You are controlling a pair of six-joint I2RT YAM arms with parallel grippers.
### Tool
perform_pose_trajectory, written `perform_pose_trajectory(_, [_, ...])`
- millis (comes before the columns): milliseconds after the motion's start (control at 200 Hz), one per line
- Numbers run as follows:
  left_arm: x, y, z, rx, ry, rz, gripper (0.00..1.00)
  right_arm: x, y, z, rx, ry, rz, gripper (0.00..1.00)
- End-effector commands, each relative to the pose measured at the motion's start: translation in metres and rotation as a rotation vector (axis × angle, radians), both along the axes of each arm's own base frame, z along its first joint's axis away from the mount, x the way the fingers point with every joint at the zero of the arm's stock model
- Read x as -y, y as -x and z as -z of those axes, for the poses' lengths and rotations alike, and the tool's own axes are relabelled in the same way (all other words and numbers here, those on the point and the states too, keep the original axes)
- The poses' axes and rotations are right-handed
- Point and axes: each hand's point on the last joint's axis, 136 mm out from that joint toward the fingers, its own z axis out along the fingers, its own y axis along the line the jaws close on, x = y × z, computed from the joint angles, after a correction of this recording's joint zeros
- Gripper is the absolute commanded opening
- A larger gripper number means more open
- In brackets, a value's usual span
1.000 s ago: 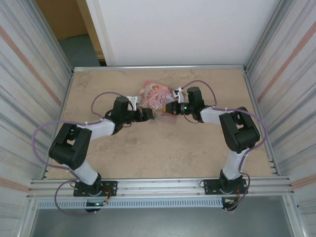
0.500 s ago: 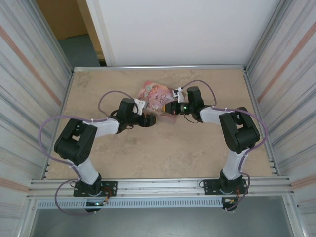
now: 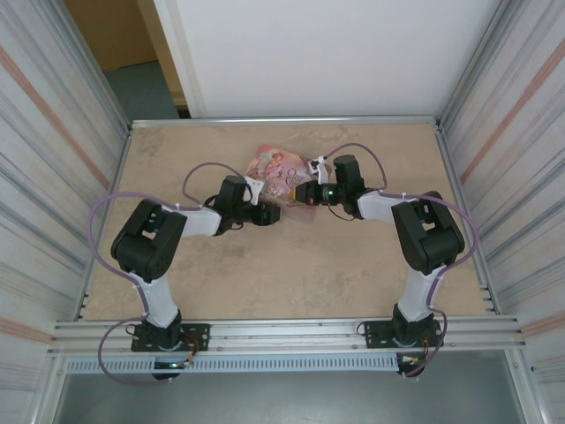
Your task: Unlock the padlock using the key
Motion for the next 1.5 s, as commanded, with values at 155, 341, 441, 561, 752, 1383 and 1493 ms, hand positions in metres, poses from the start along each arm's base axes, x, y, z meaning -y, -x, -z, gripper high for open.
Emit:
perform_pose_trajectory(155, [0.012, -0.013, -0.007, 0.031, 0.030, -0.007, 0.52, 0.002, 0.005, 0.019, -0.057, 0.039, 0.014, 0.00])
perform_pose_trajectory(341, [0.019, -0.012, -0.007, 0.016, 0.056, -0.020, 0.49, 0.002, 0.005, 0.018, -0.058, 0.038, 0.014, 0.00])
perform_pose_trajectory(441, [0.019, -0.012, -0.006, 0.005, 0.075, -0.040, 0.46, 0.002, 0.005, 0.017, -0.055, 0.038, 0.014, 0.00])
perform_pose_trajectory(561, [0.020, -0.013, -0.004, -0.003, 0.076, -0.058, 0.44, 0.002, 0.005, 0.016, -0.053, 0.036, 0.012, 0.00])
perform_pose_trajectory(752, [0.021, -0.014, -0.002, -0.015, 0.083, -0.084, 0.40, 0.001, 0.006, 0.015, -0.050, 0.037, 0.010, 0.00])
perform_pose_trajectory(1383, [0.019, -0.021, -0.006, -0.047, 0.131, -0.176, 0.27, -0.004, 0.007, -0.008, -0.014, 0.007, 0.007, 0.00])
perform_pose_trajectory(1493, [0.018, -0.018, -0.011, -0.044, 0.136, -0.175, 0.26, -0.002, 0.007, -0.026, 0.019, -0.006, 0.008, 0.00])
